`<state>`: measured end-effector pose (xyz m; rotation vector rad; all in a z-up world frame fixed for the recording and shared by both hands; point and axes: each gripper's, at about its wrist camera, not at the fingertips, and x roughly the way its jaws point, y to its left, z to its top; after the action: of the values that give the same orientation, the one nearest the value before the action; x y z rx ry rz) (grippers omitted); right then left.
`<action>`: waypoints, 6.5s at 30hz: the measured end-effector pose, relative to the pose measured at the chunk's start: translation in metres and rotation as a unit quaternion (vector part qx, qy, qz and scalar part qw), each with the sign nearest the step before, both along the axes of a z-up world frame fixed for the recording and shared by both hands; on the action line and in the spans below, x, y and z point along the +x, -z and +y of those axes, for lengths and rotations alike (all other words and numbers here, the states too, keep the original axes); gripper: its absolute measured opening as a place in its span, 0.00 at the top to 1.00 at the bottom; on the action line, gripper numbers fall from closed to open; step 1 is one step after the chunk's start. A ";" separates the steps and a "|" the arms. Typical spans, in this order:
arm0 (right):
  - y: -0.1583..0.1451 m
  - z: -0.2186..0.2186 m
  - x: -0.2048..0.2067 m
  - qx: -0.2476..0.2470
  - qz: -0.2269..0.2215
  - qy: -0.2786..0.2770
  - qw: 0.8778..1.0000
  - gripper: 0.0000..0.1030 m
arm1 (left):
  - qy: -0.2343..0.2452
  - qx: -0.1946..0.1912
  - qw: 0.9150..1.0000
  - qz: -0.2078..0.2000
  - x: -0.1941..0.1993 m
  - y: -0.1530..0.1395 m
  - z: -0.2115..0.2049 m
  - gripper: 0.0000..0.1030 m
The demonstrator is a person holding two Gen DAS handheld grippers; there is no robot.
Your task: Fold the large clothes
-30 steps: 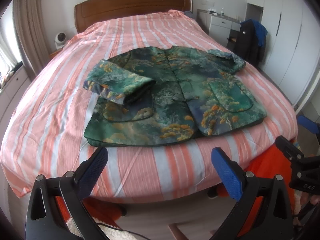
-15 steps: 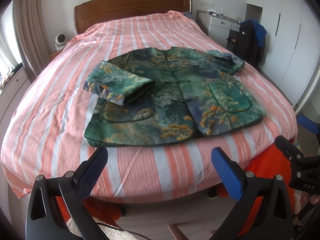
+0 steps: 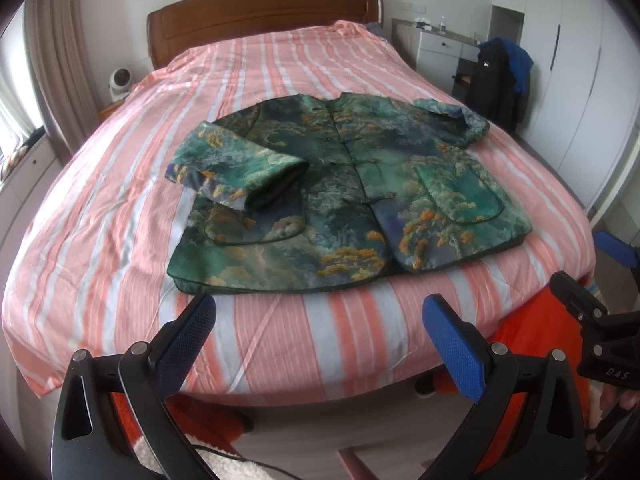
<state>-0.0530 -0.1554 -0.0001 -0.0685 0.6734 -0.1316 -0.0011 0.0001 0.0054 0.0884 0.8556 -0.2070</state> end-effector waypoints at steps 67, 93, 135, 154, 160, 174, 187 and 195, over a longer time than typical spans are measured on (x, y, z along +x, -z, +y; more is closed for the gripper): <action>0.001 -0.001 0.009 -0.007 0.003 0.009 1.000 0.00 | -0.004 0.007 1.000 0.007 0.006 0.010 0.010 0.00; 0.022 -0.115 0.034 0.100 -0.002 0.019 0.995 0.00 | -0.015 -0.137 0.966 0.218 0.222 0.159 0.170 0.01; 0.135 -0.195 0.109 0.247 0.153 0.049 0.956 0.82 | -0.047 -0.032 0.985 0.165 0.105 0.133 0.167 0.50; 0.065 -0.152 0.081 0.202 0.053 0.035 0.977 0.28 | 0.187 0.219 0.957 0.043 0.177 0.122 0.050 0.77; 0.048 -0.147 0.058 0.146 0.050 0.026 0.988 0.28 | 0.036 0.027 0.999 0.001 0.202 0.043 0.166 0.87; -0.009 -0.234 0.177 0.059 0.045 0.044 0.996 0.25 | -0.499 -0.097 0.860 0.034 0.139 0.087 0.509 0.21; 0.050 -0.231 0.494 -0.151 0.156 0.028 0.976 0.26 | -0.400 -0.024 0.913 0.073 0.106 0.081 0.352 0.15; 0.074 -0.297 0.470 -0.107 0.123 0.134 0.978 0.87 | -0.353 -0.042 0.932 0.068 0.093 0.078 0.297 0.12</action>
<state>0.4166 -0.4523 -0.0742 -0.2030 0.9135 -0.4603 0.0915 0.2973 -0.0731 -0.3177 0.9656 0.4331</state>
